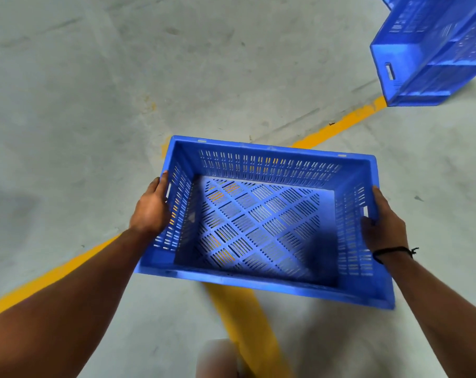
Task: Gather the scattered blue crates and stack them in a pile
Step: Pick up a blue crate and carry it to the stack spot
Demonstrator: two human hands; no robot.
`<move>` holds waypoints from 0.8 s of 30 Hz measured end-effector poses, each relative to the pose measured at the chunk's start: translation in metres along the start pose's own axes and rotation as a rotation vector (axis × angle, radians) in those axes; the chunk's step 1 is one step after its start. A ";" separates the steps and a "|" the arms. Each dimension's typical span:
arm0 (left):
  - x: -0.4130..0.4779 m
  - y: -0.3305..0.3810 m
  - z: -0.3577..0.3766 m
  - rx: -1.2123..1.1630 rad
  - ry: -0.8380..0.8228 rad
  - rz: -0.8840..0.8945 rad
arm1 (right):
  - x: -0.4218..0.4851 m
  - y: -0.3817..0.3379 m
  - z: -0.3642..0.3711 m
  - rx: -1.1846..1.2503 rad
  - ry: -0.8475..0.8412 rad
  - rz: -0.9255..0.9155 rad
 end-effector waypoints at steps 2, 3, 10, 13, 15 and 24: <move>-0.002 0.005 -0.017 0.001 -0.012 -0.027 | -0.003 -0.012 -0.016 0.014 0.007 -0.007; -0.004 0.010 -0.030 -0.002 -0.011 -0.035 | -0.004 -0.020 -0.027 0.017 0.006 -0.012; 0.007 0.082 -0.156 -0.031 0.084 0.003 | 0.002 -0.096 -0.134 0.043 -0.033 -0.020; 0.018 0.112 -0.219 -0.044 0.122 -0.005 | 0.011 -0.144 -0.193 0.082 -0.009 -0.027; 0.024 0.133 -0.263 -0.062 0.143 -0.010 | 0.012 -0.182 -0.233 0.073 -0.004 -0.054; 0.050 0.219 -0.452 -0.098 0.183 -0.048 | 0.021 -0.321 -0.392 0.028 -0.014 -0.117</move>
Point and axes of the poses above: each hand's wrist, its own x-axis towards the middle knuckle, its own z-axis out of the palm, y = z × x, the point moved 3 cm from there along x, towards the middle knuckle, and after that the axes turned 13 degrees about -x, right-handed, at the moved point
